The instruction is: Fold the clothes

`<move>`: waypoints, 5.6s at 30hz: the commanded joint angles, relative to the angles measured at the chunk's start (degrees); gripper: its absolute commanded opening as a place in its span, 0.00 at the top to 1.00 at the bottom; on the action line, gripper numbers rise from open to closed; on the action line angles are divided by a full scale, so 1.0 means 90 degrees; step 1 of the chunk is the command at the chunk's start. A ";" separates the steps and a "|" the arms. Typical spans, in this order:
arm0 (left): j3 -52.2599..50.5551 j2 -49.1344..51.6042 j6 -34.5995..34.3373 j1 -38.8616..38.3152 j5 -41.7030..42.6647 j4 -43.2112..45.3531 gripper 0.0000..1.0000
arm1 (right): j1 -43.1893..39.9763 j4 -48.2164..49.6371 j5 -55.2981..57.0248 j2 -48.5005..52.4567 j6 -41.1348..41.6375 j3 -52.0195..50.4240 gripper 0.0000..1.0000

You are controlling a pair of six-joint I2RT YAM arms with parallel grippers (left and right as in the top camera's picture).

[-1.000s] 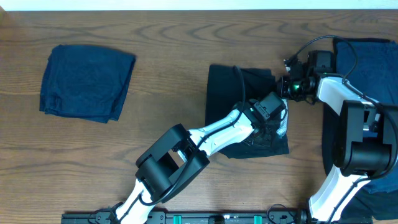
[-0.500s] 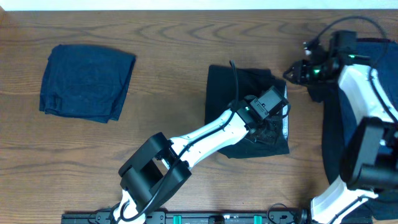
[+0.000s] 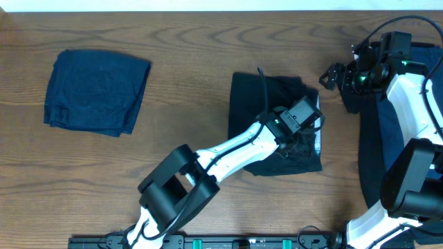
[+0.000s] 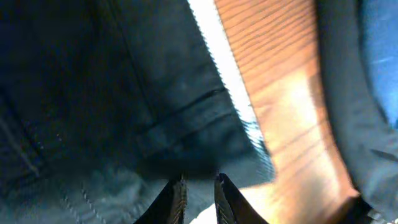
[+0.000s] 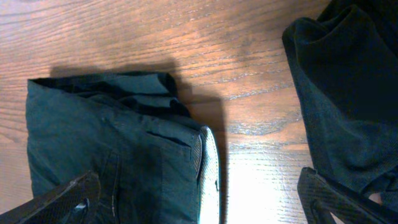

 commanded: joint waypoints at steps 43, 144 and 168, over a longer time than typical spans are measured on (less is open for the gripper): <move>0.1484 0.0170 0.0398 0.3694 -0.3517 -0.4884 0.82 | -0.0010 -0.0019 0.0034 0.0000 -0.0012 0.0058 0.01; -0.1698 -0.3349 -0.0797 0.2565 -0.3116 -0.2290 0.07 | -0.0010 -0.0019 0.0034 0.0000 -0.0012 0.0058 0.01; -0.1957 -0.1617 -0.0801 0.3395 -0.2747 -0.1938 0.02 | -0.0010 -0.0019 0.0034 0.0000 -0.0012 0.0058 0.01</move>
